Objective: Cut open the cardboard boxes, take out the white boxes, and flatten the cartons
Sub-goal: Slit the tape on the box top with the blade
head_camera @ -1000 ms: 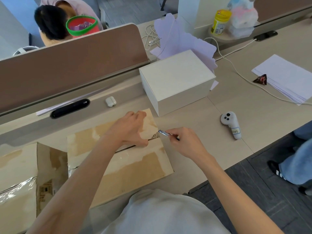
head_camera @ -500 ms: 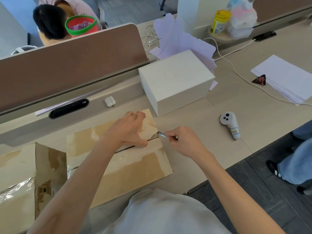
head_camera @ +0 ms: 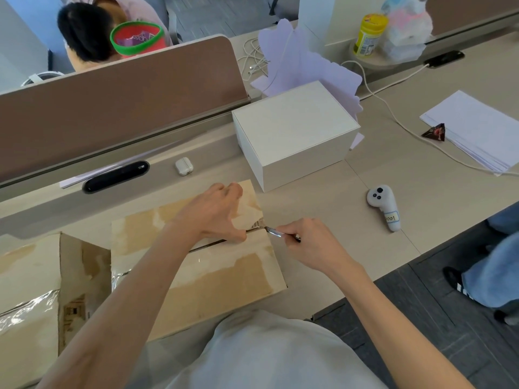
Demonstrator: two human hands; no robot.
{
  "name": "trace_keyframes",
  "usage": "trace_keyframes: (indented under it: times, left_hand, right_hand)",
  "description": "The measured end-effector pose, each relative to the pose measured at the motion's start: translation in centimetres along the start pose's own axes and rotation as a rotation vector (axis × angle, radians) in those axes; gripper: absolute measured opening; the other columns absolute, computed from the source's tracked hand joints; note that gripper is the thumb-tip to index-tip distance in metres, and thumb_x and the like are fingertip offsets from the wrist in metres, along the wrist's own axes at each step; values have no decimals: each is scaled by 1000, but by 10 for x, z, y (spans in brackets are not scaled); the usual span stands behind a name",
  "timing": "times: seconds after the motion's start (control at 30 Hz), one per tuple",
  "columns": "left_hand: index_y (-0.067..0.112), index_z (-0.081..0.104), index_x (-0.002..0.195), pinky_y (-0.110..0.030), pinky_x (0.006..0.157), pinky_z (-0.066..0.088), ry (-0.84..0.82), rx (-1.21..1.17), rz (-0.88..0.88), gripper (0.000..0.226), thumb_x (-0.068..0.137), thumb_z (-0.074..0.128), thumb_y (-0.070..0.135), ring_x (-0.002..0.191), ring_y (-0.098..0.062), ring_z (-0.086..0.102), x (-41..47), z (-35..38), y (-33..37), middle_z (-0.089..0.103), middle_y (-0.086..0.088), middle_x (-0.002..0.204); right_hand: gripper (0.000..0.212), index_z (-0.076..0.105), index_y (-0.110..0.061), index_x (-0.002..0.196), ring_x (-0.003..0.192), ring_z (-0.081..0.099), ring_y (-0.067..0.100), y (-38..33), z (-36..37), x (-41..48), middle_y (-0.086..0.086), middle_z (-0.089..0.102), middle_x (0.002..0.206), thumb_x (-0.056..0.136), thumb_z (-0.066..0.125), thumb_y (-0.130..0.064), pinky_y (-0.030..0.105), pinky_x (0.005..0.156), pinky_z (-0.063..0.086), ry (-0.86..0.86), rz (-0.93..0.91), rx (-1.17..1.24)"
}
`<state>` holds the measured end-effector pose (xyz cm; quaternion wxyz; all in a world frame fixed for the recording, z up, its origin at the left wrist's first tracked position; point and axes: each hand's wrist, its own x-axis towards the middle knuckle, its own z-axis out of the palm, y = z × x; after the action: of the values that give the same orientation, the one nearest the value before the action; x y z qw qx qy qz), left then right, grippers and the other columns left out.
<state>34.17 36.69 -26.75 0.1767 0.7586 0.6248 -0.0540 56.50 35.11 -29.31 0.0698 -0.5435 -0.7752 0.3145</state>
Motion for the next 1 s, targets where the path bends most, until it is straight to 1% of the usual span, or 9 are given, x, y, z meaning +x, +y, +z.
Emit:
trace_keyframes:
  times: [0.13, 0.23, 0.33, 0.43, 0.63, 0.7, 0.77, 0.83, 1.0]
  left_hand:
    - [16, 35, 119, -34, 79, 47, -5, 9, 23, 74, 63, 69, 50, 110, -17, 37, 0, 4, -3, 49, 1, 109]
    - [15, 35, 125, -28, 80, 39, 7, 39, 44, 77, 65, 68, 51, 120, -19, 33, 1, 13, -6, 46, -3, 127]
    - [18, 34, 132, -30, 95, 38, 15, 23, 51, 79, 68, 66, 50, 135, -20, 24, 1, 20, -11, 34, -4, 148]
    - [20, 33, 138, -38, 112, 30, 52, -47, 58, 79, 72, 65, 50, 143, -19, 18, -3, 28, -16, 28, 0, 154]
    - [16, 39, 144, -41, 119, 20, 200, -36, -7, 79, 85, 29, 66, 147, -19, 22, -39, 65, -32, 30, -1, 157]
    - [15, 43, 143, -37, 117, 16, 273, -14, -87, 71, 92, 26, 60, 146, -19, 25, -60, 79, -35, 33, 0, 156]
    - [14, 49, 140, -39, 116, 21, 331, 11, -176, 61, 97, 27, 52, 143, -20, 32, -80, 90, -39, 40, -2, 153]
    - [15, 51, 139, -45, 113, 31, 372, 1, -255, 55, 99, 29, 46, 141, -21, 36, -98, 101, -41, 42, -2, 151]
    - [19, 39, 147, -47, 118, 24, 444, -63, -434, 53, 102, 20, 39, 146, -19, 25, -140, 122, -37, 31, 0, 157]
  right_hand:
    - [24, 65, -7, 89, 54, 20, 18, 4, -1, -2, 17, 44, 71, 81, 42, -8, 31, 50, 22, 10, 30, 30]
    - [24, 63, -10, 84, 54, 23, 18, 0, -4, -4, 16, 44, 67, 84, 41, -18, 30, 50, 24, 56, 38, 65]
    - [42, 66, -11, 93, 57, 29, 19, -5, -5, -4, 16, 51, 69, 81, 33, -34, 30, 50, 28, 88, 18, 81]
    - [28, 68, -18, 97, 58, 42, 26, -10, -5, -1, 10, 56, 69, 86, 42, -22, 36, 51, 41, 109, -1, 88]
    - [33, 61, -30, 124, 75, 57, 17, -25, -4, 24, -14, 63, 79, 94, 52, -20, 33, 71, 49, 138, -46, 221]
    - [24, 66, -28, 114, 76, 58, 18, -33, 1, 36, -12, 63, 79, 95, 53, -22, 34, 72, 48, 115, -93, 181]
    - [16, 69, -24, 100, 74, 60, 20, -43, 9, 48, -5, 65, 77, 96, 54, -25, 33, 70, 47, 84, -148, 160]
    - [18, 67, -18, 93, 73, 60, 22, -52, 17, 60, 0, 65, 76, 97, 53, -29, 33, 69, 46, 54, -184, 159]
    - [26, 54, -11, 85, 77, 51, 21, -70, 40, 95, 2, 55, 81, 101, 41, -28, 30, 66, 34, 29, -290, 60]
